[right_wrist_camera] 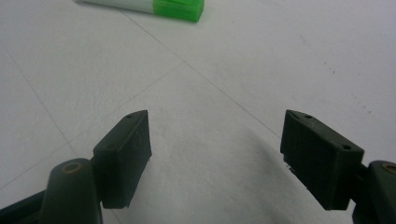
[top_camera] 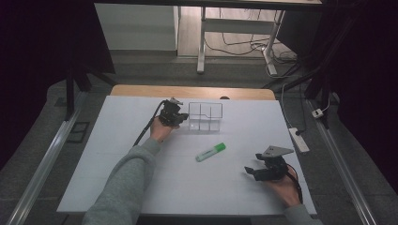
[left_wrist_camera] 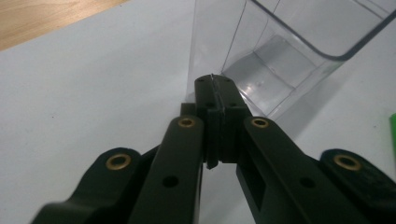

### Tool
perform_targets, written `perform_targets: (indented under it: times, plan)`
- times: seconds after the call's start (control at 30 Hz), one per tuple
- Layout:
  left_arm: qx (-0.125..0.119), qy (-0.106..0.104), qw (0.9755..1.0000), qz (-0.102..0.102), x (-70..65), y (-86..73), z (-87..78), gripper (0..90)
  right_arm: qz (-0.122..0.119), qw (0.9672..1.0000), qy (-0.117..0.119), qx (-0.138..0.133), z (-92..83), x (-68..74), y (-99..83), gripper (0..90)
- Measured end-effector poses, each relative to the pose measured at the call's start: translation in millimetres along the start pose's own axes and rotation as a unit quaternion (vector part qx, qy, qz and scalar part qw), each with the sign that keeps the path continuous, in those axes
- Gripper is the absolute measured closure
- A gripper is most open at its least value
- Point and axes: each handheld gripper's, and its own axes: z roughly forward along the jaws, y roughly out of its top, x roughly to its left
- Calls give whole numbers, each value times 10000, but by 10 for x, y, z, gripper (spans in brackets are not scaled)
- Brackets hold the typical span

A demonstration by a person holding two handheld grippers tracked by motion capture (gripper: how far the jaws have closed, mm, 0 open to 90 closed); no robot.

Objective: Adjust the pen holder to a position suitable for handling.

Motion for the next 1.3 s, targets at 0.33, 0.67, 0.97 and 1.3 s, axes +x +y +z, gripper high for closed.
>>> perform_targets:
  times: [0.33,0.67,0.97,1.3]
  plan:
    - [-5,233,9992,317,113,-211,-492,891,75,9999,-9,-72,-14,-37,-10,244]
    - [-332,-15,9990,307,46,-508,-946,716,38,9999,13,-112,-3,-31,33,249]
    - [-405,-43,9985,354,-32,-815,-1240,463,44,9999,-2,-153,-24,-34,26,249]
    - [-286,11,9988,386,-136,-1217,-1442,388,51,9998,-60,-182,-69,-39,15,249]
